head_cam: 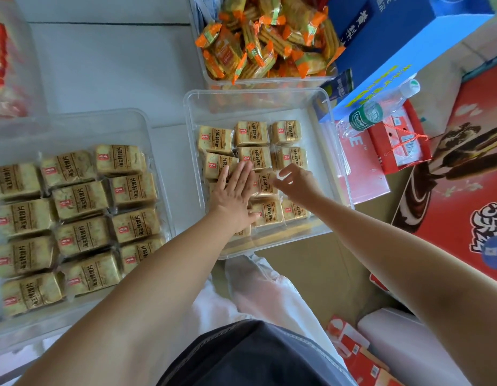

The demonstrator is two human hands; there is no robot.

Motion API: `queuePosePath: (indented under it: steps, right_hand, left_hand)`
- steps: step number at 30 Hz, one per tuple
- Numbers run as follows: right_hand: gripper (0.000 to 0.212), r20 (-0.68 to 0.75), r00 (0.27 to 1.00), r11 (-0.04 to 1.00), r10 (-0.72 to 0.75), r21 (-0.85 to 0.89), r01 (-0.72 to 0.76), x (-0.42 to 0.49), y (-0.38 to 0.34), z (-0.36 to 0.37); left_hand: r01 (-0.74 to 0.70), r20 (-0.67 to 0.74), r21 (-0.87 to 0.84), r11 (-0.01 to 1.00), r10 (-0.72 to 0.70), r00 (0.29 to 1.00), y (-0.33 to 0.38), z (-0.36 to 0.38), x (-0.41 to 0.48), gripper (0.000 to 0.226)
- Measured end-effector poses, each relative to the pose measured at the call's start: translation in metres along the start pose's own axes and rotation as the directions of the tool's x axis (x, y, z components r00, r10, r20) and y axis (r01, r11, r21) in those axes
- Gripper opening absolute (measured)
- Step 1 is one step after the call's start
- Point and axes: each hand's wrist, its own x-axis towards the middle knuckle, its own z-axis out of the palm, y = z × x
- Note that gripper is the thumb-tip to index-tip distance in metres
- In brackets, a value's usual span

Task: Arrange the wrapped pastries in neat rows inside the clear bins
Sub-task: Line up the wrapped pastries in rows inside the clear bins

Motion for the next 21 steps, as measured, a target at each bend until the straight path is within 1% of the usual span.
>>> queuePosePath:
  steps: [3,5,6,8,9,10,11,12,14,15,17,19,21]
  right_hand:
    - [0.044,-0.064,0.992,0.993,0.107,0.056,-0.103,0.001,-0.008,0.013]
    - [0.042,-0.089,0.985,0.986,0.145,0.095,-0.136,0.002,-0.007,0.014]
    - [0.038,-0.104,0.983,0.985,0.151,0.103,-0.141,0.002,-0.005,0.012]
    - [0.024,-0.140,0.979,0.984,0.151,0.116,-0.135,0.004,0.004,0.004]
    - [0.020,-0.148,0.977,0.981,0.156,0.138,-0.136,0.005,0.008,0.000]
    - [0.020,-0.144,0.976,0.975,0.165,0.170,-0.140,0.004,0.009,-0.004]
    - [0.022,-0.126,0.978,0.972,0.165,0.187,-0.140,0.003,0.008,-0.005]
    - [0.028,-0.102,0.984,0.978,0.144,0.167,-0.126,0.002,0.004,-0.006]
    - [0.045,-0.045,0.994,0.994,0.097,0.054,-0.094,-0.001,-0.007,-0.001]
    - [0.049,-0.032,0.996,0.996,0.083,0.035,-0.082,-0.002,-0.011,0.004]
    - [0.050,-0.037,0.996,0.994,0.084,0.072,-0.081,-0.004,-0.015,0.012]
    - [0.050,-0.062,0.991,0.984,0.122,0.138,-0.113,-0.004,-0.014,0.012]
    - [0.048,-0.044,0.989,0.973,0.144,0.188,-0.133,-0.002,-0.009,0.007]
  left_hand:
    - [0.012,-0.007,-0.054,0.998,-0.012,1.000,-0.001,0.004,0.000,0.091]
    - [0.009,-0.009,-0.060,0.998,-0.009,1.000,-0.002,0.005,0.000,0.090]
    - [0.007,-0.009,-0.059,0.998,-0.008,1.000,-0.002,0.006,0.000,0.090]
    - [0.005,0.002,-0.055,0.998,-0.005,1.000,-0.002,0.005,0.000,0.091]
    - [0.006,0.010,-0.059,0.998,-0.005,1.000,-0.002,0.004,-0.001,0.092]
    - [0.007,0.016,-0.067,0.998,-0.006,1.000,-0.002,0.003,-0.001,0.092]
    - [0.008,0.019,-0.074,0.997,-0.006,1.000,-0.002,0.003,0.000,0.092]
    - [0.007,0.018,-0.080,0.997,-0.006,1.000,-0.002,0.003,0.000,0.092]
    - [0.001,0.026,-0.089,0.996,0.001,1.000,-0.003,0.002,0.000,0.092]
    - [0.000,0.034,-0.092,0.996,0.004,0.999,-0.003,0.002,0.000,0.093]
    - [0.004,0.034,-0.090,0.996,0.000,0.999,-0.003,0.001,0.000,0.093]
    - [0.001,0.036,-0.092,0.996,0.002,0.999,-0.003,0.002,0.000,0.093]
    - [-0.004,0.043,-0.096,0.995,0.008,0.999,-0.003,0.002,0.000,0.093]
